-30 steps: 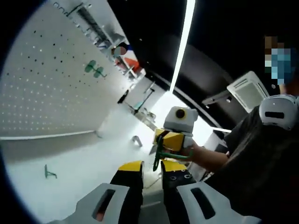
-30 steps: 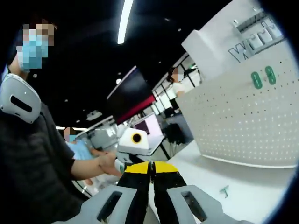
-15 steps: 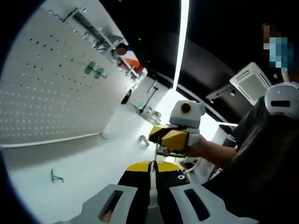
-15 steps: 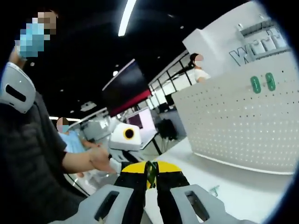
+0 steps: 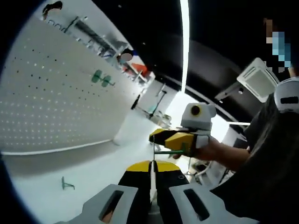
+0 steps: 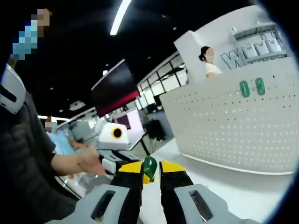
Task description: Insert the hook assembly into the mounting plate slot until the hook locks in place.
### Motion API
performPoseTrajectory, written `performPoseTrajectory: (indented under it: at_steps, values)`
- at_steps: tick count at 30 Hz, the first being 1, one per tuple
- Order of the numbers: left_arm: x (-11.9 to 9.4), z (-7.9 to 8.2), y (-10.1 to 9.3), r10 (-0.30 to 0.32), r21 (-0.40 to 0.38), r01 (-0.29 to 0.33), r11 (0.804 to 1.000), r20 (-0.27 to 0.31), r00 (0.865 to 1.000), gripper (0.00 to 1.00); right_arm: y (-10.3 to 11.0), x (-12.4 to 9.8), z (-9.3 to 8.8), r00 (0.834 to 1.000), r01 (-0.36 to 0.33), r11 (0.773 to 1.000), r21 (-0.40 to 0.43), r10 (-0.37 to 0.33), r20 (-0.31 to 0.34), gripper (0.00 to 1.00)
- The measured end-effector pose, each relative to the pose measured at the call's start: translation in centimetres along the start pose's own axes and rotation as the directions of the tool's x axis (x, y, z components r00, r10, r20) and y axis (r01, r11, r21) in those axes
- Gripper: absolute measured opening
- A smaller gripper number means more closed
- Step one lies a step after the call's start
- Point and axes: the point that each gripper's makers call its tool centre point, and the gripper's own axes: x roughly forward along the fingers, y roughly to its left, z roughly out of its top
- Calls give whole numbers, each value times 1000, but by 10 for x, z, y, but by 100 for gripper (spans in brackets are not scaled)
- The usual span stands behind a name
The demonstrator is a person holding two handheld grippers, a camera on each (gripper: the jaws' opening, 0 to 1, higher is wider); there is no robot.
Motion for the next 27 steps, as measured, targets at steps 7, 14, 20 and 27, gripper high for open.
performPoseTrajectory:
  at_steps: [7,14,20,27]
  values:
    - [-13,5,39,204,68,-204,977,3,979,1,-11,-11,8,997,68,998,-10,-68,33,16]
    - [-24,6,57,307,107,-306,946,6,952,1,-4,-9,-6,997,66,996,-64,-68,-38,5]
    - [-27,5,64,389,175,-382,908,-5,921,1,-2,-3,-15,989,106,991,-80,-114,-92,5]
    - [-22,15,60,443,229,-439,869,36,896,1,-2,6,-15,984,143,985,-96,-152,-94,7]
